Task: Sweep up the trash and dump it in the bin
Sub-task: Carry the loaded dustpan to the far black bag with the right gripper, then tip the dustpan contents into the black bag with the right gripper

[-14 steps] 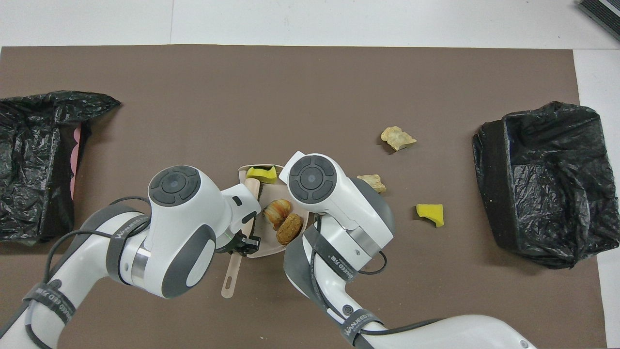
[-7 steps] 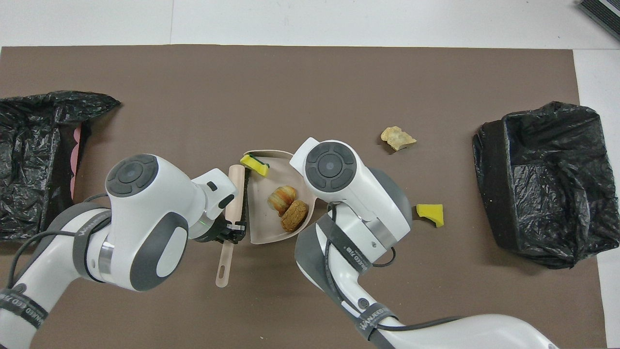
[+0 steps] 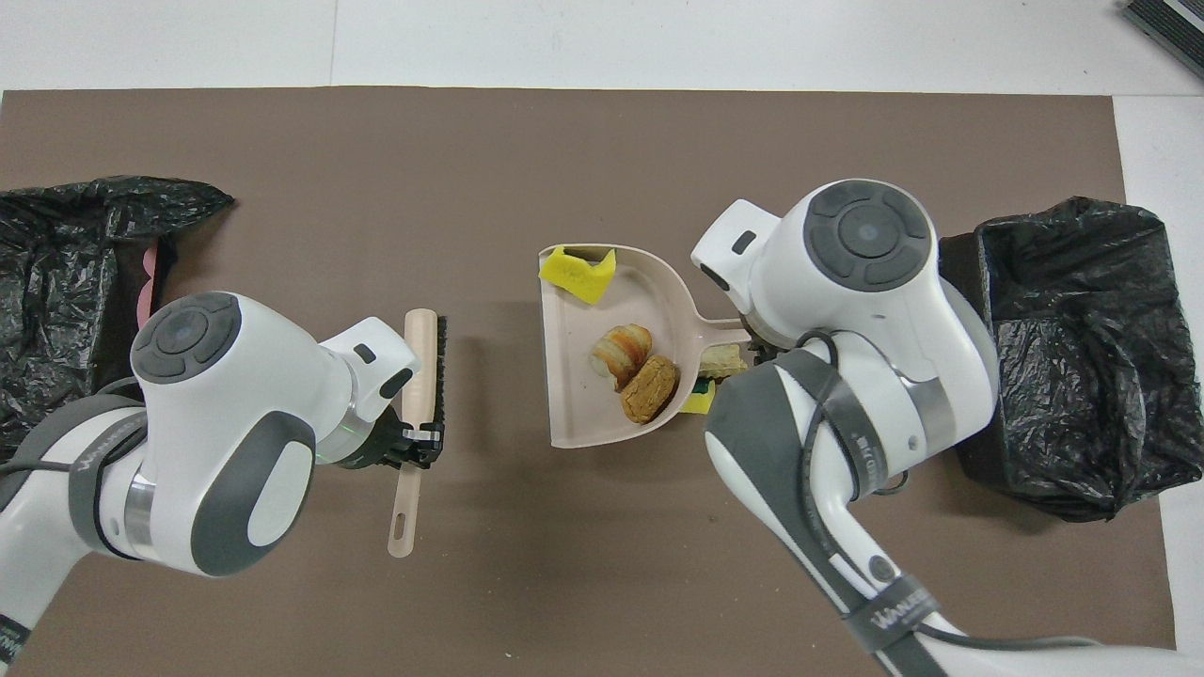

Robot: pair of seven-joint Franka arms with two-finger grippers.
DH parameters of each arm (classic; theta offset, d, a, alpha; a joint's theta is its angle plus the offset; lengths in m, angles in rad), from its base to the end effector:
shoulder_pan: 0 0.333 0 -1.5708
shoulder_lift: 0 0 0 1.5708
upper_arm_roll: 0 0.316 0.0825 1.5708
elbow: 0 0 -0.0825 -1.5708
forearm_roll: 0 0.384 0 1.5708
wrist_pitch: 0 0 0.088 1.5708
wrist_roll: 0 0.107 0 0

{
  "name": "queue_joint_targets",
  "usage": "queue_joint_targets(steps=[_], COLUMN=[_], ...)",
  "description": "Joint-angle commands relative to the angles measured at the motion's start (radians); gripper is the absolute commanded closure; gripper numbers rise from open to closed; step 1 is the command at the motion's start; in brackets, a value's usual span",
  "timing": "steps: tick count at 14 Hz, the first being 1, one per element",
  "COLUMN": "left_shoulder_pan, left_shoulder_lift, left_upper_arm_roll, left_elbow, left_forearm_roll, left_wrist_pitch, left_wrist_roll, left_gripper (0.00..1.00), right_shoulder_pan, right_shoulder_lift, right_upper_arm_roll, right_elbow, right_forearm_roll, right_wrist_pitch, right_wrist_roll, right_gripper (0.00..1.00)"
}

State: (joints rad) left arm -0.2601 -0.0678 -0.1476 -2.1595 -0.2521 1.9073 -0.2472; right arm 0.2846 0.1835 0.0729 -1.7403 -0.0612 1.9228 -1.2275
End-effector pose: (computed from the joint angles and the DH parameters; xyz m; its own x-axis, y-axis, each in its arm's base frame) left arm 0.4545 -0.2165 0.4144 0.9690 -0.0705 -0.2370 -0.0343 -0.9876 0.1533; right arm 0.5790 0.2090 0.4666 -0.0338 0.9986 -0.0418 0.9993 0.0344 0.0141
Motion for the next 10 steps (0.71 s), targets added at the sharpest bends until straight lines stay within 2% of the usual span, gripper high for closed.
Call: queue_joint_targets(steps=[1, 4, 7, 10], left_shoulder_pan=[-0.077, -0.224, -0.371, -0.442], left_shoulder_lift=[-0.032, -0.036, -0.059, -0.081], left_upper_arm_roll=[0.000, 0.000, 0.002, 0.000], left_elbow=[-0.022, -0.054, -0.149, -0.224], left_forearm_roll=[0.024, 0.024, 0.027, 0.030], left_wrist_pitch=[-0.008, 0.041, 0.154, 0.214], left_wrist_roll=[-0.090, -0.265, -0.426, -0.490], left_gripper=[1.00, 1.00, 1.00, 1.00], right_shoulder_pan=[-0.117, -0.290, -0.505, -0.635], right_shoulder_lift=[-0.074, -0.137, -0.141, -0.141], right_upper_arm_roll=[0.011, 0.011, 0.010, -0.001], right_elbow=[-0.019, -0.021, -0.018, -0.016], right_forearm_roll=[0.053, 0.070, 0.135, 0.110], right_wrist_pitch=[-0.045, -0.090, -0.090, -0.041], right_wrist_roll=[-0.123, -0.292, -0.467, -0.593], right_gripper=[1.00, 1.00, 1.00, 1.00])
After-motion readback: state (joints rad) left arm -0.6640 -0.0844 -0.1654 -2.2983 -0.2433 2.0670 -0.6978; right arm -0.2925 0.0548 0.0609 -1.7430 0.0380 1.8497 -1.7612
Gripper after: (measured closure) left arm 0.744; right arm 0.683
